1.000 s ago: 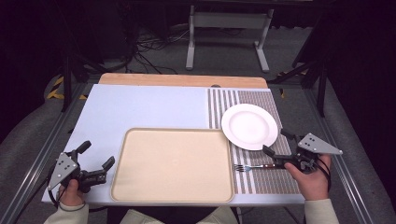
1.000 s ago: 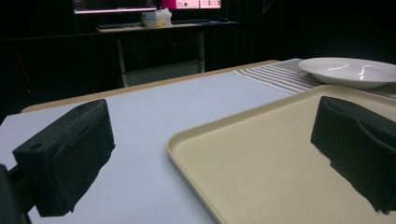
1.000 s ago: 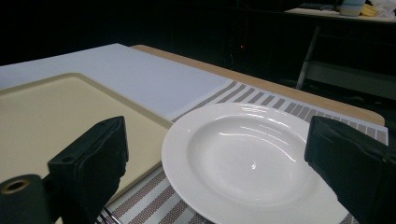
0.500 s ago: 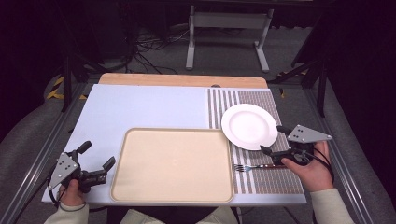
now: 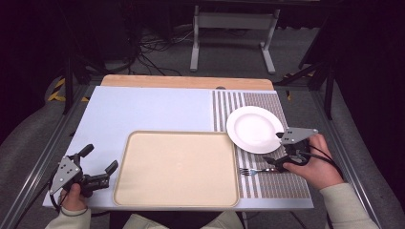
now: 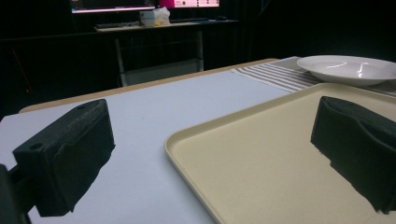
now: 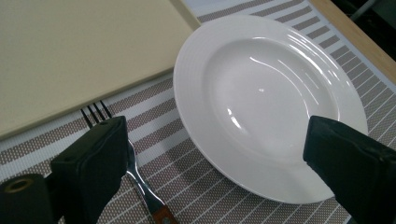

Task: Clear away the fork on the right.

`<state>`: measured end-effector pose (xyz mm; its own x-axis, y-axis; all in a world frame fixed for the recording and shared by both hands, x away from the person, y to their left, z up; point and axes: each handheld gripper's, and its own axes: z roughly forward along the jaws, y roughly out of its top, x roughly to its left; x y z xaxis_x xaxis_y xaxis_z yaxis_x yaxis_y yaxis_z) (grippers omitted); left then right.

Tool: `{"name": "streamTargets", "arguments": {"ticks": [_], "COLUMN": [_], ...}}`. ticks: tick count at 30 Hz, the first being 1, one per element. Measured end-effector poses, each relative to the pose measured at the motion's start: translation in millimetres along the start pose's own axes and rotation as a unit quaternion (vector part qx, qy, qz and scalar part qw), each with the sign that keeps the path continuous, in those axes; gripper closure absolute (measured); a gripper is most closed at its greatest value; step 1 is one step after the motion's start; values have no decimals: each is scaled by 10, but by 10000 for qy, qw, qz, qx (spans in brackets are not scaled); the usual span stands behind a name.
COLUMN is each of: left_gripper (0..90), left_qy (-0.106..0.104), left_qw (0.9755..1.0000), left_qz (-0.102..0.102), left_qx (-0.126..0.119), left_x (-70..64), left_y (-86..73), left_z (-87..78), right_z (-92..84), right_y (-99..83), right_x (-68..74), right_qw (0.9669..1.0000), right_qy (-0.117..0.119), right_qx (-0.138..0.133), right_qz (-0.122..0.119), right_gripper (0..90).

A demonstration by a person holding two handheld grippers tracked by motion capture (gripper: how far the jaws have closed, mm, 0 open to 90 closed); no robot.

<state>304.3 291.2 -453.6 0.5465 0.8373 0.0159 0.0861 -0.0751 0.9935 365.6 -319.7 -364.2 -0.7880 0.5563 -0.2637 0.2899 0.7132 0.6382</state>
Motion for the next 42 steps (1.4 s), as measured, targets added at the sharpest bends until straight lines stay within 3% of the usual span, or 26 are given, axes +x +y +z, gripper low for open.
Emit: {"name": "streamTargets", "arguments": {"ticks": [7, 20, 38, 42], "left_gripper": [0, 0, 0, 0], "left_qy": [-13, -32, -34, -34], "left_qw": [10000, 10000, 10000, 10000], "left_qz": [0, 15, 25, 28], "left_qx": [8, 15, 20, 20], "left_x": [-1, -3, -5, -6], "left_y": [-2, 1, 2, 3], "left_z": [4, 2, 3, 3], "right_z": [38, 124, 220, 228], "right_y": [51, 99, 56, 61], "right_x": [15, 15, 39, 35], "right_qw": [9989, 9920, 9739, 9728], "right_qy": [161, 430, 825, 843], "right_qx": [349, 974, 1870, 1888], "right_qz": [-260, -672, -984, -1048], "right_gripper": [76, 85, 101, 119]}}
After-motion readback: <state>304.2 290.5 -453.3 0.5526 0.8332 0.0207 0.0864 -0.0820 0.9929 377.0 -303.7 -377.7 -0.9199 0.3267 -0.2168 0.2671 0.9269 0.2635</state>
